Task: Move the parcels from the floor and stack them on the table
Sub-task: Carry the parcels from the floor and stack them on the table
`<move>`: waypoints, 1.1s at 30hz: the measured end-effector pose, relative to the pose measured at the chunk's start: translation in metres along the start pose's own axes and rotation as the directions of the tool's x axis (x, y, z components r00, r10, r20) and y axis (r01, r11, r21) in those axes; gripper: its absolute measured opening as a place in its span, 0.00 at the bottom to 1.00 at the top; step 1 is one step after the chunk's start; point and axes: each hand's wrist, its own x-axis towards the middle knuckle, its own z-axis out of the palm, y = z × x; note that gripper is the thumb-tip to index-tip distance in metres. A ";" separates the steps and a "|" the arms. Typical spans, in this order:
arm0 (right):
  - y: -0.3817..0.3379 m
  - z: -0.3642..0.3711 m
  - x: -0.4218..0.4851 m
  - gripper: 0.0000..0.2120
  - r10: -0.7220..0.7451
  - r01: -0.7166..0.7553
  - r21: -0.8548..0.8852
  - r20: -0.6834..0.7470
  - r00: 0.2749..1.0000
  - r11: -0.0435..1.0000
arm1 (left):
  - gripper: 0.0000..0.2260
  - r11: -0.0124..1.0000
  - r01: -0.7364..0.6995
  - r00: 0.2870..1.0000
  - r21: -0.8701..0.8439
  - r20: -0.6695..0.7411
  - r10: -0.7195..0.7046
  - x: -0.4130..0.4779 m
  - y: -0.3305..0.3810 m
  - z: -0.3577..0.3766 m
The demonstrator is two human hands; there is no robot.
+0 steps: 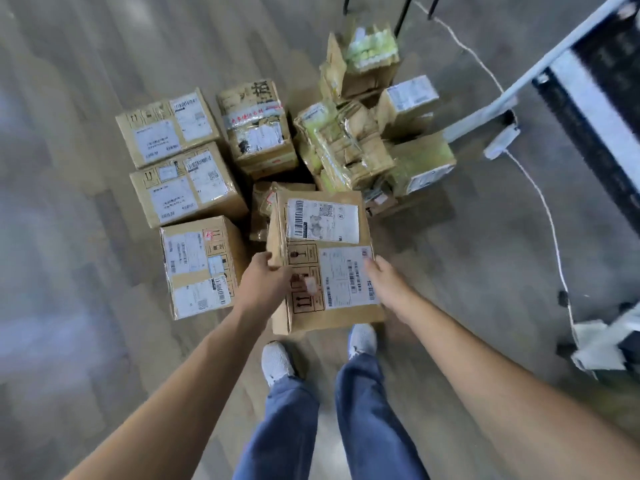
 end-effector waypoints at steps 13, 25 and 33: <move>-0.090 -0.202 -0.270 0.19 -0.217 0.319 0.221 -0.389 0.896 0.922 | 0.18 0.816 -0.564 0.803 -0.126 0.149 0.578 -0.253 0.179 -0.042; 0.011 -0.293 -0.445 0.06 -0.429 0.719 0.345 -0.620 0.658 0.604 | 0.15 0.557 -0.829 0.551 -0.047 0.100 0.829 -0.442 0.185 0.034; 0.097 -0.293 -0.513 0.15 -0.447 0.705 0.242 -0.627 0.638 0.667 | 0.23 0.611 -0.790 0.588 -0.045 0.226 0.777 -0.516 0.151 0.094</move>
